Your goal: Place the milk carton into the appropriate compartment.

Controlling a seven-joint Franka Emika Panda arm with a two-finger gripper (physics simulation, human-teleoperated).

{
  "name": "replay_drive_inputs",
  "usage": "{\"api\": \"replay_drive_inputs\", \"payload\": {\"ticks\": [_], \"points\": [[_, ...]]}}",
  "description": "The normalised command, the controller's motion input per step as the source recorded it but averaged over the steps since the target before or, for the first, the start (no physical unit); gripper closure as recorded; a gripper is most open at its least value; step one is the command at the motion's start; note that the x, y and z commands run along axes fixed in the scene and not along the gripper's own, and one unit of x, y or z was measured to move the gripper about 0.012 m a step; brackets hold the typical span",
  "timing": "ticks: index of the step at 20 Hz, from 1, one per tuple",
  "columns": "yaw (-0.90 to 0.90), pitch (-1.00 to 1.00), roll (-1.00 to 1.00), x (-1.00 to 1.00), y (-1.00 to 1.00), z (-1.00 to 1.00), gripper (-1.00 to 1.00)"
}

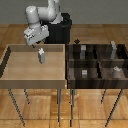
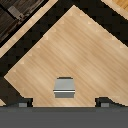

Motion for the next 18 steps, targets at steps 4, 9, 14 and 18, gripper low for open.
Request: {"api": "replay_drive_inputs", "payload": {"ticks": [4, 9, 14, 18], "points": [[0.00, 0.00, 0.00, 0.00, 0.25, 0.00, -1.00], [0.00, 0.00, 0.00, 0.00, -0.20, 0.00, -1.00], [0.00, 0.00, 0.00, -0.20, 0.00, 0.00, -1.00], [0.00, 0.00, 0.00, 0.00, 0.00, -0.50, -1.00]]}}
